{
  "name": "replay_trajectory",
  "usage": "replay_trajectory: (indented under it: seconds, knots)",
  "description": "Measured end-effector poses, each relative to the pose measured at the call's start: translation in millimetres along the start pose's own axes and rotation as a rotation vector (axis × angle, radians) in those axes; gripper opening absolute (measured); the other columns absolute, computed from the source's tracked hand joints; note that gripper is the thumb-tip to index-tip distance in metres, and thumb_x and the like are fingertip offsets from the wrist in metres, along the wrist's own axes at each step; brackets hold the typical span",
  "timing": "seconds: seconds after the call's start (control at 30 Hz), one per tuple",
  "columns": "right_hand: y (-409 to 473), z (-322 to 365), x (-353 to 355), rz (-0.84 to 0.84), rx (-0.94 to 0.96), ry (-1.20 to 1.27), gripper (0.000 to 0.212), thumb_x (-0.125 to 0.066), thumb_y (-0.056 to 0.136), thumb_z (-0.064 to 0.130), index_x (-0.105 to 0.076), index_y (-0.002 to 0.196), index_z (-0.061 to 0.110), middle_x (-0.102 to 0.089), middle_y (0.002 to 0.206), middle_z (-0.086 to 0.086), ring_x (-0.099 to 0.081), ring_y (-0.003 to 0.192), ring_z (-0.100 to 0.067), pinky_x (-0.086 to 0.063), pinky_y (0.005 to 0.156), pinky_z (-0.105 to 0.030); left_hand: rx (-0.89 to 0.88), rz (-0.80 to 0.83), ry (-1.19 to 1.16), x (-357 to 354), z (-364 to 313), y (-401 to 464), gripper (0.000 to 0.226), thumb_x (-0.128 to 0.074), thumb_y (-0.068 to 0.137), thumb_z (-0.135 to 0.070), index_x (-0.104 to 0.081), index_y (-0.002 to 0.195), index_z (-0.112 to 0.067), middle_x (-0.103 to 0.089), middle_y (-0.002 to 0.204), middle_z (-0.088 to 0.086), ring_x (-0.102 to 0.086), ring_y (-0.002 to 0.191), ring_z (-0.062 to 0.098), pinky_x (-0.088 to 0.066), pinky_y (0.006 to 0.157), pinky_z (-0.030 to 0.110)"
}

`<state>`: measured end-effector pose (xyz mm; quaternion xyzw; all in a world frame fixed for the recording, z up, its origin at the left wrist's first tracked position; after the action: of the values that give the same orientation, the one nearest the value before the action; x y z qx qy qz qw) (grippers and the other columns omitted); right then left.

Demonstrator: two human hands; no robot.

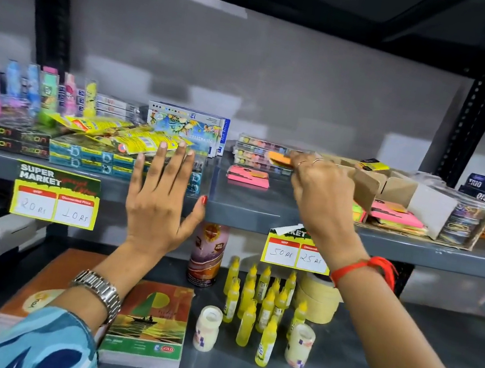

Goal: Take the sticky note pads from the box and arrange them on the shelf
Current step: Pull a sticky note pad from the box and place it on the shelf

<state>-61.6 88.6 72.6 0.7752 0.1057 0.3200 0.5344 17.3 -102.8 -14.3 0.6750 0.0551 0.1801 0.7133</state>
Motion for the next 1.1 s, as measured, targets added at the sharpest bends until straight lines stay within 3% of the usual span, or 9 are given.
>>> replay_trajectory:
  seconds: [0.1, 0.47, 0.67, 0.9, 1.1]
  knots:
    - [1, 2, -18, 0.302, -0.114, -0.021, 0.015, -0.057, 0.084, 0.000, -0.067, 0.092, 0.005, -0.072, 0.088, -0.018, -0.067, 0.082, -0.038, -0.049, 0.059, -0.036, 0.000, -0.003, 0.004, -1, 1, 0, 0.064, -0.025, 0.100, -0.047, -0.046, 0.141, -0.003, -0.045, 0.146, 0.014, -0.033, 0.139, 0.032, -0.017, 0.116, 0.050]
    - [-2, -1, -39, 0.598, -0.125, 0.016, 0.027, -0.049, 0.089, 0.002, -0.059, 0.114, 0.002, -0.061, 0.113, -0.023, -0.059, 0.103, -0.041, -0.050, 0.083, -0.043, -0.015, -0.049, 0.011, -3, 0, -1, 0.061, -0.028, 0.098, -0.046, -0.049, 0.139, -0.005, -0.049, 0.143, 0.014, -0.039, 0.136, 0.033, -0.021, 0.114, 0.052]
    - [-1, -15, -22, 0.485, -0.177, 0.064, 0.034, -0.054, 0.084, 0.004, -0.063, 0.116, 0.010, -0.066, 0.110, -0.019, -0.059, 0.103, -0.039, -0.051, 0.080, -0.041, -0.006, -0.071, 0.013, -2, 0, -1, 0.060, -0.029, 0.098, -0.045, -0.051, 0.138, -0.005, -0.051, 0.141, 0.013, -0.041, 0.135, 0.032, -0.020, 0.115, 0.050]
    - [-11, -65, 34, 0.117, -0.308, 0.107, 0.035, -0.058, 0.079, 0.002, -0.068, 0.111, 0.010, -0.071, 0.108, -0.021, -0.063, 0.098, -0.039, -0.051, 0.082, -0.040, 0.001, -0.064, -0.005, -1, -1, -2, 0.060, -0.028, 0.099, -0.046, -0.049, 0.138, -0.006, -0.051, 0.141, 0.014, -0.041, 0.134, 0.033, -0.015, 0.116, 0.048]
    - [-40, -101, 20, 0.228, -0.402, 0.054, 0.028, -0.059, 0.081, 0.010, -0.066, 0.106, 0.000, -0.068, 0.099, -0.027, -0.060, 0.093, -0.043, -0.049, 0.077, -0.040, 0.027, -0.057, -0.018, -1, -2, -1, 0.060, -0.030, 0.096, -0.045, -0.049, 0.138, -0.007, -0.052, 0.140, 0.014, -0.042, 0.133, 0.033, -0.017, 0.116, 0.049]
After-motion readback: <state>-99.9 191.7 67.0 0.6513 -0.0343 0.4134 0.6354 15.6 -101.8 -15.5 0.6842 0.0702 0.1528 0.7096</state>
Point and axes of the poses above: each hand's wrist, its own y-axis towards the middle knuckle, its own x-axis out of the back of the hand, z = x × y, the point moved 5 cm from there along y, towards the middle knuckle
